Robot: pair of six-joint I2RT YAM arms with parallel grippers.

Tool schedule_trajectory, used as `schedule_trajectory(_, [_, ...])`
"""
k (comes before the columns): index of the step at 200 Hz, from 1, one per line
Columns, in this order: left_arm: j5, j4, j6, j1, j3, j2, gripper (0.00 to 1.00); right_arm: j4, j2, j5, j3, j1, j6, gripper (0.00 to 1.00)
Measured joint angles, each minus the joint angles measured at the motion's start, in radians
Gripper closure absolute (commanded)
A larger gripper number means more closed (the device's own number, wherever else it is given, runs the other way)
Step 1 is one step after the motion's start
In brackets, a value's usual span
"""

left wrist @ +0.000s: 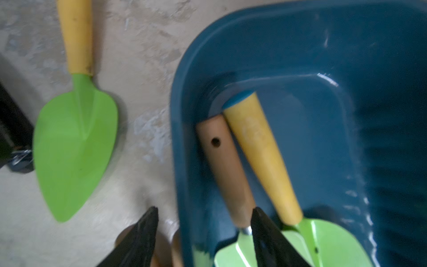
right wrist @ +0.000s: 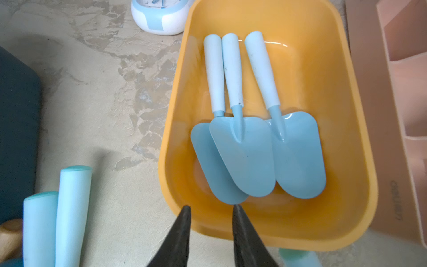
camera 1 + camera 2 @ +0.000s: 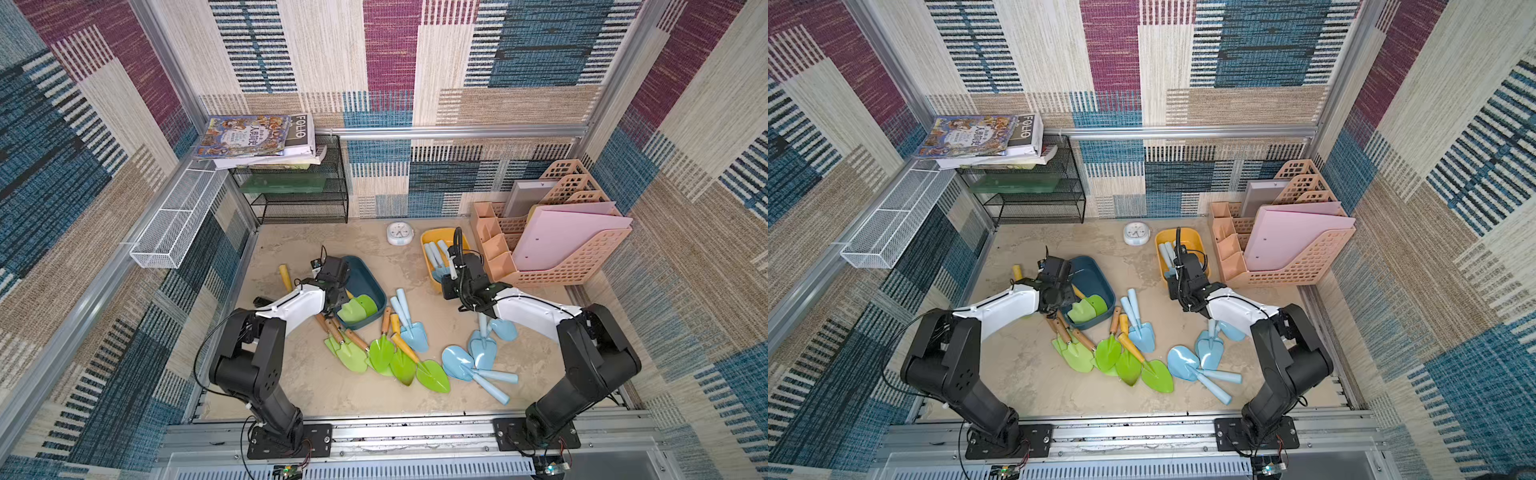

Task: Sort the small shovels by color and place them into the storage box
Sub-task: Move the storage box to the center of the board, then pick up the shovel from the center of the board.

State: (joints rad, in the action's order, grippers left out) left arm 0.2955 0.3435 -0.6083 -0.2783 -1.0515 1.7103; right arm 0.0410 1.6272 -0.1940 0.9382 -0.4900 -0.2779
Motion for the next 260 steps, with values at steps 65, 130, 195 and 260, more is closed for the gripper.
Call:
schedule_trajectory(65, [-0.150,-0.015,0.034,0.017,-0.334,0.281,0.35,0.002,-0.018,-0.003,-0.013,0.020,0.000,0.67])
schedule_trajectory(130, [-0.215,-0.016,-0.003,0.007,-0.445,0.331,0.35,0.002,-0.037,-0.003,-0.027,0.028,0.005,0.67])
schedule_trajectory(195, [-0.084,-0.019,-0.005,0.006,-0.135,-0.067,0.33,0.005,-0.129,-0.003,-0.061,0.018,0.009,0.66])
schedule_trajectory(260, [0.092,0.065,0.007,0.160,-0.029,-0.140,0.31,0.010,-0.129,0.027,-0.061,-0.013,0.029,0.66])
